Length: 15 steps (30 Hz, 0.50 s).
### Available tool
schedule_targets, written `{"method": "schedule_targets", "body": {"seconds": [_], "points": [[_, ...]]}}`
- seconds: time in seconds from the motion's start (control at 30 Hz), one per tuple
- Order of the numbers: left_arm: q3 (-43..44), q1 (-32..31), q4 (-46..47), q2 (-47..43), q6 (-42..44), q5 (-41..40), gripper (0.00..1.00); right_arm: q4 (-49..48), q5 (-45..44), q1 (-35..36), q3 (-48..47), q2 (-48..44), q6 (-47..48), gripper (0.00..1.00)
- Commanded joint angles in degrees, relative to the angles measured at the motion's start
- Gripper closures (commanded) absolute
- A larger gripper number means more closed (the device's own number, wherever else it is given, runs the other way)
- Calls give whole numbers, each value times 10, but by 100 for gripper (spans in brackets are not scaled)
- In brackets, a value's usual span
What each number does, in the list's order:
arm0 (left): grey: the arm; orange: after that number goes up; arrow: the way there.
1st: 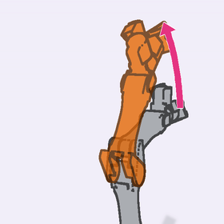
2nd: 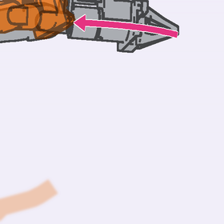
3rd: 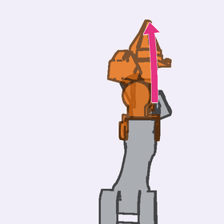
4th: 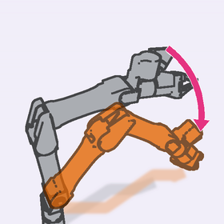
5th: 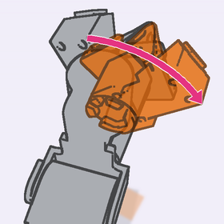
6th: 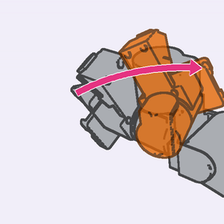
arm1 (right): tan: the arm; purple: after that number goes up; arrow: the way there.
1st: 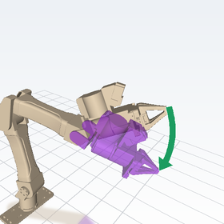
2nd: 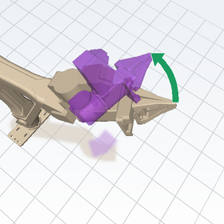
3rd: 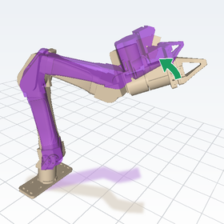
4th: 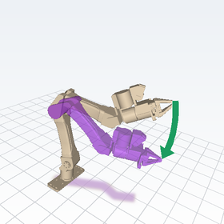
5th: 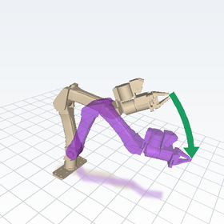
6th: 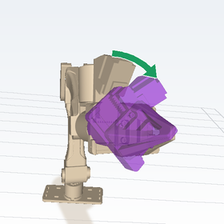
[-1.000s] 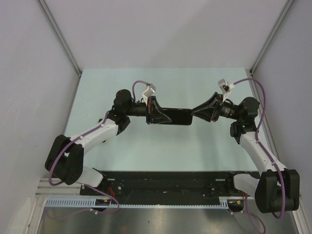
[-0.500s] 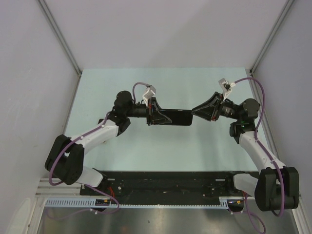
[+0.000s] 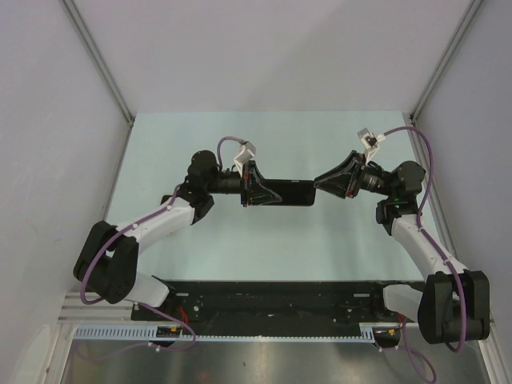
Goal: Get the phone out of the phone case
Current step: Remove the phone case from the phone.
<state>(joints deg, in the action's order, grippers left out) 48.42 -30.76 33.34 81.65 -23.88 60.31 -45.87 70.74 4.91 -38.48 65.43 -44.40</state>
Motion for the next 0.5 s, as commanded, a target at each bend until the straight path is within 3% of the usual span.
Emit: {"method": "schedule_targets", "body": {"seconds": [0.0, 0.3, 0.47], "points": [[1, -1, 33, -26, 10, -13, 98, -30, -5, -1, -3, -4, -14, 66], [-3, -1, 33, -25, 18, -10, 99, -25, -16, -4, -3, 4, -38, 61], [-4, -3, 33, -25, 23, -13, 99, -15, -20, -5, -3, 0, -37, 67]]}}
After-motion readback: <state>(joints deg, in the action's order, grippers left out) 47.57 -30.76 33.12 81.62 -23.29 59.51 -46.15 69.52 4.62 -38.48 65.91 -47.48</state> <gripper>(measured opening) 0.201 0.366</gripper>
